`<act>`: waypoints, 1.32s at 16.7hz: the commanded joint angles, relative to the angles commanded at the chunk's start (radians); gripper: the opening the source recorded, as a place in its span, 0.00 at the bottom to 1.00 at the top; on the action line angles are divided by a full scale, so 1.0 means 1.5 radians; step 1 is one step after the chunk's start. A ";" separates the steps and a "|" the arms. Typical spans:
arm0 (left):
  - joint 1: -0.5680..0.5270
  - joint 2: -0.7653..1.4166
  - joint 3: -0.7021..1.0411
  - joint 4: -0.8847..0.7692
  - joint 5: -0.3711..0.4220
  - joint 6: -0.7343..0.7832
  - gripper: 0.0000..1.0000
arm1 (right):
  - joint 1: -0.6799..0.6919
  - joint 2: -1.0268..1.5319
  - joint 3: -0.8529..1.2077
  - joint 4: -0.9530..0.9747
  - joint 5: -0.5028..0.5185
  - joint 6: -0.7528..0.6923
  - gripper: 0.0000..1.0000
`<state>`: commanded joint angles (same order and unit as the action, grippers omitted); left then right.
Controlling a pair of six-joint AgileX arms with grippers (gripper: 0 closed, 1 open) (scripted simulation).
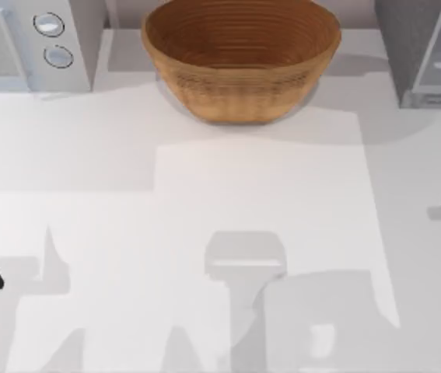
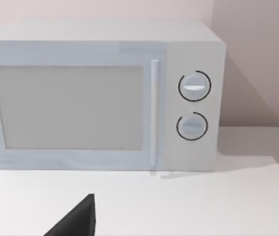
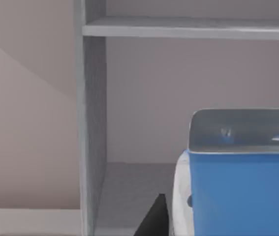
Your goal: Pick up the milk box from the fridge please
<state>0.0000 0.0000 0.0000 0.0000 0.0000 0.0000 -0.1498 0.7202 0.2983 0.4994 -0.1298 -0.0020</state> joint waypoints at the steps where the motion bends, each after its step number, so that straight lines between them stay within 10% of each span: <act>1: 0.000 0.000 0.000 0.000 0.000 0.000 1.00 | 0.013 -0.077 -0.029 -0.047 0.011 0.001 0.00; 10: 0.000 0.000 0.000 0.000 0.000 0.000 1.00 | 0.097 -0.469 -0.194 -0.325 0.084 0.002 0.00; 22: 0.000 0.000 0.000 0.000 0.000 0.000 1.00 | 0.117 -0.380 -0.174 -0.259 0.073 0.002 0.00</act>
<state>0.0000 0.0000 0.0000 0.0000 0.0000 0.0000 0.0263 0.1497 0.0369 0.1113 -0.0199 0.0007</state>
